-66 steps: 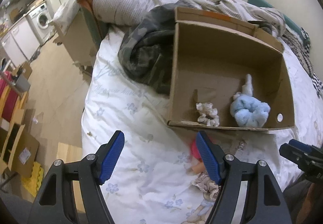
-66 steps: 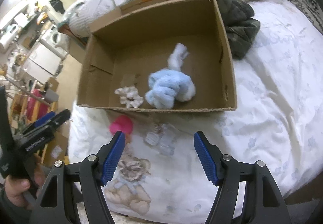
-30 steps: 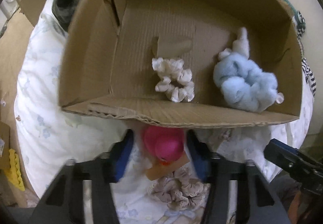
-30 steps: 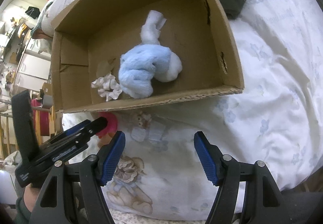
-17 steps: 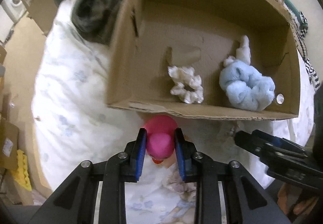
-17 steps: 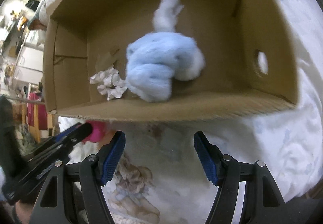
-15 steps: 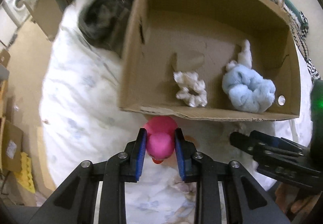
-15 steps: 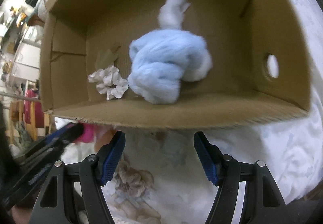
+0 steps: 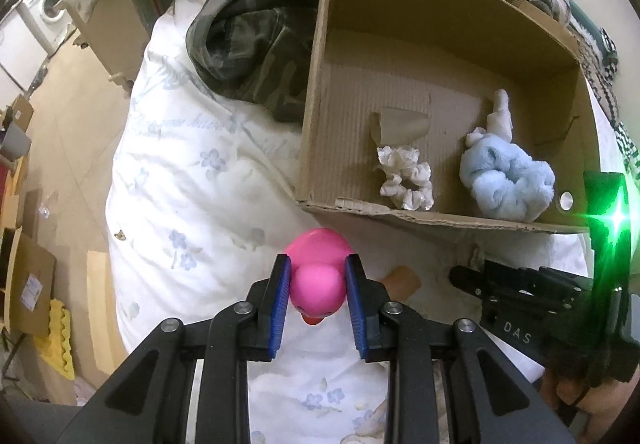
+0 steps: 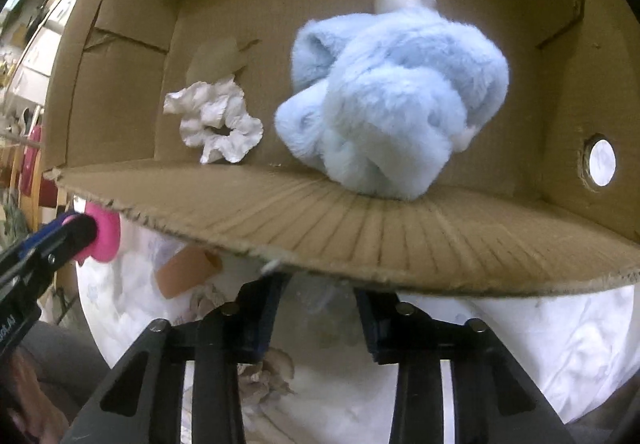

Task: Organize soft objects
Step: 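Grasp the pink rubber duck with the left tool while the right tool grasps the clear plastic bag, then carry the pink duck with the left tool while the right tool carries the plastic bag into the box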

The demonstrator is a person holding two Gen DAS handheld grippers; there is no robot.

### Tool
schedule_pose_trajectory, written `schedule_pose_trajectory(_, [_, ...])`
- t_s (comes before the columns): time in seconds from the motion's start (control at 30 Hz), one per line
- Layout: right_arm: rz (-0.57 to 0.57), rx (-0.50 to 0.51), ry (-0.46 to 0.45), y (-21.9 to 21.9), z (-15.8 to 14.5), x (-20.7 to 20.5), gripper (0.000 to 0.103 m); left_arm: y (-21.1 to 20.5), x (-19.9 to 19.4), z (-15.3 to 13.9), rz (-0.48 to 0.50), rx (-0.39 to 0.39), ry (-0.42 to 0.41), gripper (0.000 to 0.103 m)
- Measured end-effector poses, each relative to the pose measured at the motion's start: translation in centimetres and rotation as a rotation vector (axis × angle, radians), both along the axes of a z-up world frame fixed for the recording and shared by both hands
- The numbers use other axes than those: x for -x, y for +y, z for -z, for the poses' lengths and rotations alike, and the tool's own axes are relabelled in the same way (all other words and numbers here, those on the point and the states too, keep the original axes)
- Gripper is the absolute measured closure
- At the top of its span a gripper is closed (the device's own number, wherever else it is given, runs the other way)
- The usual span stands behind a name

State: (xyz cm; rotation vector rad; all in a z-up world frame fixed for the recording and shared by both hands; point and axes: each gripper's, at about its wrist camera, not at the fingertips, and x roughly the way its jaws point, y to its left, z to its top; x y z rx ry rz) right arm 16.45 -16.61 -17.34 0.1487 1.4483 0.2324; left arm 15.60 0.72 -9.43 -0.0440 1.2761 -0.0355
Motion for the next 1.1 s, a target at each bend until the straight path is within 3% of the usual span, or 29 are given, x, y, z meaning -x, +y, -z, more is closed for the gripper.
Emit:
schedule_pose_trajectory(0.03, [-0.007, -0.006, 0.0, 0.1, -0.1, 0.1, 0.075, -0.1, 0.2, 0.0, 0.0, 0.0, -0.002, 0.078])
schedule_pose_trajectory(0.4, [-0.017, -0.054, -0.059, -0.8, -3.6, 2.4, 0.076, -0.9, 2.1, -0.6, 0.023, -0.043, -0.027, 0.078])
schedule_pose_trajectory(0.6, [-0.009, -0.082, -0.08, -3.5, -5.9, 4.0, 0.076, 0.0, 2.6, -1.8, -0.009, -0.038, -0.055, 0.078])
schedule_pose_trajectory(0.93, [0.017, -0.15, -0.097, -6.9, -8.0, 6.3, 0.076, 0.7, 4.6, -3.9, -0.04, -0.053, -0.125, 0.078])
schedule_pose_trajectory(1.1, [0.027, -0.183, -0.156, -7.3, -10.6, 6.5, 0.076, 1.0, 5.1, -5.2, -0.064, -0.071, -0.178, 0.078])
